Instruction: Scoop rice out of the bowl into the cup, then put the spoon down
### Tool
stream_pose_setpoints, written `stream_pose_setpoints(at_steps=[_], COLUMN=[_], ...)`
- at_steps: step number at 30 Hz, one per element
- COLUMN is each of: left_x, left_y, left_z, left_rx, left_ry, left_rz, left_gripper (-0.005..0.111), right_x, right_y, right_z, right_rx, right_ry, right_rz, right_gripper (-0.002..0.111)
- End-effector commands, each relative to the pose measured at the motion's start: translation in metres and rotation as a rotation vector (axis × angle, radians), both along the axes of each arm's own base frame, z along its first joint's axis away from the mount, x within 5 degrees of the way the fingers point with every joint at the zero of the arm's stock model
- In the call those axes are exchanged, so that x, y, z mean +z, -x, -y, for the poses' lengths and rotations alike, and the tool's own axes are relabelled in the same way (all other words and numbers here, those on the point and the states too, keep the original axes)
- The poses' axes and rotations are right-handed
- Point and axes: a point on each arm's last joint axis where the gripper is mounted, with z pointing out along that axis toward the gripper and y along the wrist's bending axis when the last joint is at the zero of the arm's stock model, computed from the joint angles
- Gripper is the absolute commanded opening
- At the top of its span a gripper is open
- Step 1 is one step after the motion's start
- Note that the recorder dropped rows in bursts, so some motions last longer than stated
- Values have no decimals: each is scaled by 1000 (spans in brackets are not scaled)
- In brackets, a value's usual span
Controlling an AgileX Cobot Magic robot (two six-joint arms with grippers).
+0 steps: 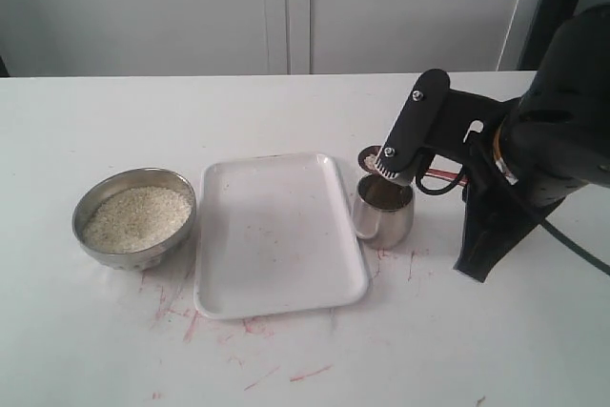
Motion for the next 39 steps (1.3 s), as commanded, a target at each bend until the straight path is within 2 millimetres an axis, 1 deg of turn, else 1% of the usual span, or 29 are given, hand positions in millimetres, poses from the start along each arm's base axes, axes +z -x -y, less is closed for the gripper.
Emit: stream_pose_setpoints(at_steps=[1,8,13,16,23,31,39], left_x=[-6,-6,-6,-6,-6,-6,-6], left_y=[1,1,1,1,1,1,1], left_z=[0,0,0,0,0,0,0], left_rx=[-5,-5,-5,-5,-5,-5,-5], left_ry=[0,0,0,0,0,0,0], left_rz=[-46,-46,-46,-46,-46,-46,-46], left_gripper=[14,14,14,14,14,14,14], right_x=[2,4,6,4,-3,-5,-5], right_y=[1,-1,-4,-6,-10,-12,-19], right_z=[5,7,12,12,10,9,10], right_rx=[-5,10,31,55,70,194,225], right_ry=[35,75,169,218,241,339,436], right_rz=[12,36,53,29,12,-34,-12], right_gripper=[0,0,0,0,0,0,0])
